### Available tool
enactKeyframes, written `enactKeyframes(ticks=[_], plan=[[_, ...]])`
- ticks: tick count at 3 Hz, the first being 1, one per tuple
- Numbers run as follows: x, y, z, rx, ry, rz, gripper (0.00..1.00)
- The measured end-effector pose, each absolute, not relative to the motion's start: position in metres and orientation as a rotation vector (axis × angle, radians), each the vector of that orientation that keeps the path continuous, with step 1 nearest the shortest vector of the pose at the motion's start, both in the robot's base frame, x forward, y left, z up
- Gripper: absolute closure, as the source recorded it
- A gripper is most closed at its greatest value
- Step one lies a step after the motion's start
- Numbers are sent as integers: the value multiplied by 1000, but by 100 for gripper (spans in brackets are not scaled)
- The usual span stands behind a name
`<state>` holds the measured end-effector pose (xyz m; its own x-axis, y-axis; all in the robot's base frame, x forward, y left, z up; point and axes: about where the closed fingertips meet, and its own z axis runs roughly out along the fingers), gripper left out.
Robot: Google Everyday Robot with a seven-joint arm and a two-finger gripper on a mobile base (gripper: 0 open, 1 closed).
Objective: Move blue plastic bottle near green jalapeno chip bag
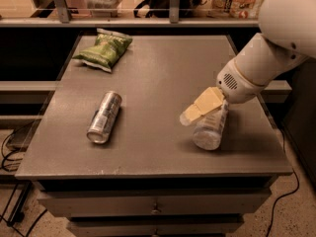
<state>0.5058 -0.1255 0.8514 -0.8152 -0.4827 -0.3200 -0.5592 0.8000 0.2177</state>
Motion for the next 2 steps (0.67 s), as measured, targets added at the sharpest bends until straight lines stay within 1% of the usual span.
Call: enactKeyframes(ticks=[1, 2], plan=[[505, -110, 836, -787, 2783, 457, 18], [505, -106, 832, -766, 2812, 411, 41]])
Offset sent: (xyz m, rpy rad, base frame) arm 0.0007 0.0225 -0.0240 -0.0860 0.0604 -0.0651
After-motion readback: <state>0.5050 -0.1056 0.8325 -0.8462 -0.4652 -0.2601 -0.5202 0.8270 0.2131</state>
